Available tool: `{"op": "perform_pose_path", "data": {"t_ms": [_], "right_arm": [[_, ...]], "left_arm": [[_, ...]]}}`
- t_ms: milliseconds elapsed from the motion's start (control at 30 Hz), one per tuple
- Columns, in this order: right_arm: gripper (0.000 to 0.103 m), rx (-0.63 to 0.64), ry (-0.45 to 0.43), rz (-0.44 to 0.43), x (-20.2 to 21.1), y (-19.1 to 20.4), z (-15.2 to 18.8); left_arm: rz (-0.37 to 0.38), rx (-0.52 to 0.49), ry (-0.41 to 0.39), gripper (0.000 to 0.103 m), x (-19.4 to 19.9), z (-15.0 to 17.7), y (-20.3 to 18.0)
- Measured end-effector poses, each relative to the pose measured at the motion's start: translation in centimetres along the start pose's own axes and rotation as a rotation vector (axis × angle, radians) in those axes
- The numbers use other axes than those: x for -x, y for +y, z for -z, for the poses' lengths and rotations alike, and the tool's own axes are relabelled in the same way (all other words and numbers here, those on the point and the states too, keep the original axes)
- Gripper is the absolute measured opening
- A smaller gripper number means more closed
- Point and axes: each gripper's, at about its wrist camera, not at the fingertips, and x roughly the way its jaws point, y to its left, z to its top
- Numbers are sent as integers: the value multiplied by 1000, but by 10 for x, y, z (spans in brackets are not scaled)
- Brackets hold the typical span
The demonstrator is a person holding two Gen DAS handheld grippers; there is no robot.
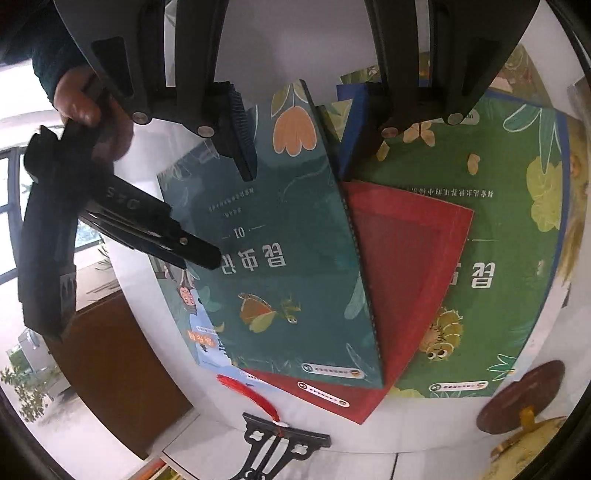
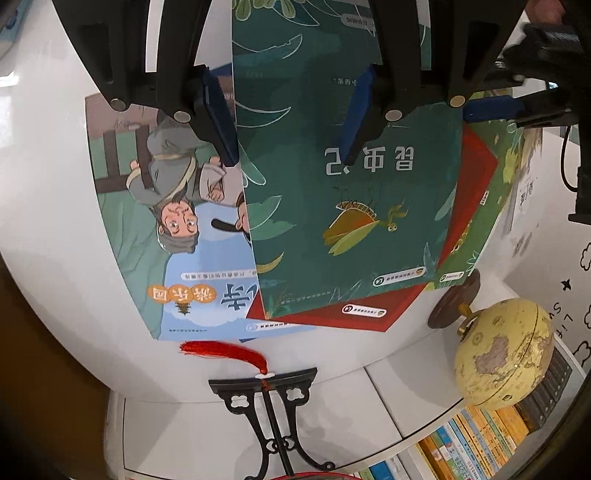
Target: Organize books
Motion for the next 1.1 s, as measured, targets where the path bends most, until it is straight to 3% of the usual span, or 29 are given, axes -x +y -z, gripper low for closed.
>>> {"op": "perform_pose_path", "data": {"t_ms": [167,500,600,667,767,900,1033,1100], "right_arm": [[56,-62,2,-74,4,-13,3],[56,-4,48,-71,10,-10,11],[56,-49,28,-117,21,-15,10],[56,-57,-13,-173,36,-17,8],[56,-79,-31,-268,46,-18,6],[56,-216,4,-390,32,-35,8],[56,-231,25,-355,19,-39,14],[56,-190,39,-302,14,-34,15]], "left_arm": [[-79,-6,-9,41,-1,3,-10],[-168,-4,-32,41,-5,5,-24],[-69,69,-37,41,1,9,-13],[45,148,-61,41,9,11,-1],[157,211,-102,41,19,12,6],[185,207,-123,41,20,7,3],[277,232,-99,41,2,2,-1],[277,231,-97,41,-7,-3,-6]]}}
